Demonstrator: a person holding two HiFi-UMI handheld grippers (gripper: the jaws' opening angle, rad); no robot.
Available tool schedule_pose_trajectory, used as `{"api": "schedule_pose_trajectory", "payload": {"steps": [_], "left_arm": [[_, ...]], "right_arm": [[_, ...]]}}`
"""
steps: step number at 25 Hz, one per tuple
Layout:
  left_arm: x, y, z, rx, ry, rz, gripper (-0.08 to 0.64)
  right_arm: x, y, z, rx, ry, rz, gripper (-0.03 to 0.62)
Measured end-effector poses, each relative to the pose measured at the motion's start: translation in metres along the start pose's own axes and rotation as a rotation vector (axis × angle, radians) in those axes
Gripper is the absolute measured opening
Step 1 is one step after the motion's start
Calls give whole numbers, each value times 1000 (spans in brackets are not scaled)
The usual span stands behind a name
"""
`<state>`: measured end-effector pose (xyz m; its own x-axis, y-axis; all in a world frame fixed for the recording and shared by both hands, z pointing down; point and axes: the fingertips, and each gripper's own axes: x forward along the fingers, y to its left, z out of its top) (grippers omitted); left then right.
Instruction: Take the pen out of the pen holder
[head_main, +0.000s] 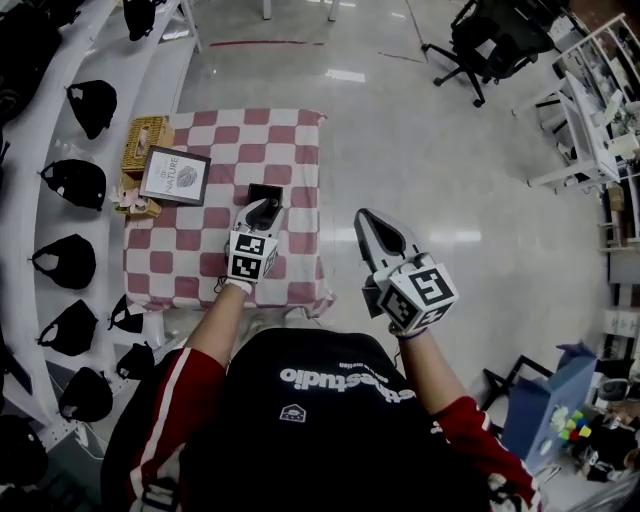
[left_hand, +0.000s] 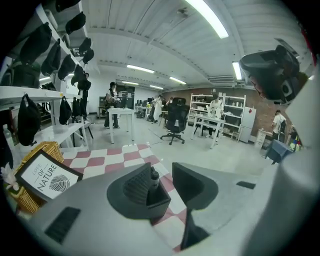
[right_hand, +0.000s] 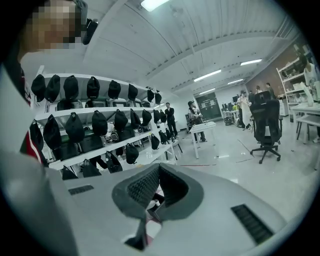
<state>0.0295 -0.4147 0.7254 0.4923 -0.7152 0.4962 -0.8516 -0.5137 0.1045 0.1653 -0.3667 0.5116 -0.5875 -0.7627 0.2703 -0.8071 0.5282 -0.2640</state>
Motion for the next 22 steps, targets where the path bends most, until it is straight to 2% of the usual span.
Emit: {"api": "schedule_pose_trajectory", "payload": {"steps": [11,16,22], "left_arm": [[22,7,-19,-19,59,67,130],[27,13,-27,-52,77,97,130],[33,15,-30,-59,95,96,130]], "right_arm": [[6,-15,-6,-8,29,37,3],[4,-17,-12,3,33,36,3],[0,-22,-15,1,41,29,3]]}}
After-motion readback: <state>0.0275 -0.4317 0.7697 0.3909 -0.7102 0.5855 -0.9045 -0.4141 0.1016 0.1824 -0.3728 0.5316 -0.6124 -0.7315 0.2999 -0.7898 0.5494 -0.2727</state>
